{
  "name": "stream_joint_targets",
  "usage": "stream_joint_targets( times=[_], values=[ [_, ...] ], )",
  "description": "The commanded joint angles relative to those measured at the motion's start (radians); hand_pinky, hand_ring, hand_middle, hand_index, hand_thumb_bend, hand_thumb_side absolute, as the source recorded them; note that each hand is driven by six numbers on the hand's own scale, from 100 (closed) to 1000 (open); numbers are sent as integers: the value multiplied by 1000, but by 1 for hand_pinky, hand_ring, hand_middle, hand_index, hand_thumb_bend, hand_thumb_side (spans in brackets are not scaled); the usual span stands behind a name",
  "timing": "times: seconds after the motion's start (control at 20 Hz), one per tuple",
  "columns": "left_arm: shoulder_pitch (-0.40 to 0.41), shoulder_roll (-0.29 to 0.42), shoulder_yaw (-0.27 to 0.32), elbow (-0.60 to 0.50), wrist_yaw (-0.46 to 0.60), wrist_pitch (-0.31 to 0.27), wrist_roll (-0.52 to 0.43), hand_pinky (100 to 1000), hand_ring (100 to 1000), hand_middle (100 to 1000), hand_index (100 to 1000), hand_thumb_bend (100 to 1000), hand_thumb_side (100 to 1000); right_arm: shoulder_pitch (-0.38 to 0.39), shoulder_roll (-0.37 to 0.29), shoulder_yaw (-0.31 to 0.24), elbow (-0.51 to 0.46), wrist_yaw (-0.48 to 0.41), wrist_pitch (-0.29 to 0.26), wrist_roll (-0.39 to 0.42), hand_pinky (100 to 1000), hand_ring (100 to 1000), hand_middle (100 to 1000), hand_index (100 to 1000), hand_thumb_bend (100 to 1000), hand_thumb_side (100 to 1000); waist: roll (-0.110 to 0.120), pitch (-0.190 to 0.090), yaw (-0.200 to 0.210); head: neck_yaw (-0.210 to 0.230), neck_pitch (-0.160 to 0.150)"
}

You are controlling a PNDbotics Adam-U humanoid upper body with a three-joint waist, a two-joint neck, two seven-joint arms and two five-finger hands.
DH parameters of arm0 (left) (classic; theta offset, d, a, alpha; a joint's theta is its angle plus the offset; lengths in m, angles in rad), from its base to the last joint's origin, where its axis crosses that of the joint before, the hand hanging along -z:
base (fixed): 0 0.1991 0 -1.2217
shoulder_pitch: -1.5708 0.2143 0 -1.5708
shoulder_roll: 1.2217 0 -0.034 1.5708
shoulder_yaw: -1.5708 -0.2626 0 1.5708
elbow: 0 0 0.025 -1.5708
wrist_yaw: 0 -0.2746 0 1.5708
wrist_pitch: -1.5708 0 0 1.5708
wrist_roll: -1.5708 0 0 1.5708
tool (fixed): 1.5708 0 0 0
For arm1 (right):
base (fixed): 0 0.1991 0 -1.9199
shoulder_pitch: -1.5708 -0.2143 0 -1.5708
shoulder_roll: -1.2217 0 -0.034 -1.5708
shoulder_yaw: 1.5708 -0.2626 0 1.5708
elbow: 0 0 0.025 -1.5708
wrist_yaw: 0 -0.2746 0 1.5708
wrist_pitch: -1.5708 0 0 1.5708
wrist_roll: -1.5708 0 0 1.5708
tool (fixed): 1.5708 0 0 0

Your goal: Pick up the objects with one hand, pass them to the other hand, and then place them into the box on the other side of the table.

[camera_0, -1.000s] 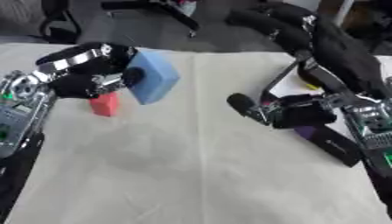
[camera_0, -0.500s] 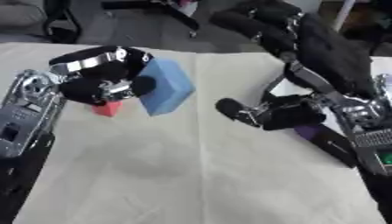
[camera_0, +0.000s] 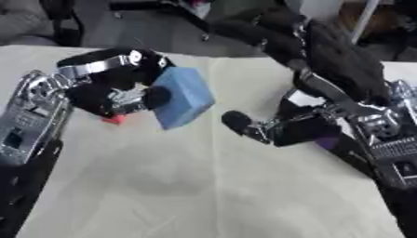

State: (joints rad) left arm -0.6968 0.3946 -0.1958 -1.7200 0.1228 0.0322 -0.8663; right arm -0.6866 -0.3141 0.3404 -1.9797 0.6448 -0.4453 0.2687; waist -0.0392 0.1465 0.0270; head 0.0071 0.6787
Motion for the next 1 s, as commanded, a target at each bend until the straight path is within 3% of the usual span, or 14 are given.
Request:
stream_joint_targets(
  times=[0.05, 0.55, 1.0],
  values=[
    [-27, 6, 0, -11, -18, -32, -1, 615, 475, 389, 534, 100, 550, -20, 0, -2, -20, -43, 4, 28, 873, 832, 848, 960, 309, 348, 1, -21, 1, -2, -9],
    [-54, -3, -28, 7, -65, -96, -29, 617, 476, 390, 537, 100, 536, -27, 9, 6, -20, -89, 7, 84, 877, 835, 851, 940, 288, 339, -1, -22, 1, -5, -11],
    [-79, -28, -46, 34, -77, -96, -41, 614, 474, 389, 535, 100, 536, -30, 10, 14, -20, -82, -2, 105, 882, 841, 855, 919, 270, 301, -2, -22, 2, -5, -9]
  ],
)
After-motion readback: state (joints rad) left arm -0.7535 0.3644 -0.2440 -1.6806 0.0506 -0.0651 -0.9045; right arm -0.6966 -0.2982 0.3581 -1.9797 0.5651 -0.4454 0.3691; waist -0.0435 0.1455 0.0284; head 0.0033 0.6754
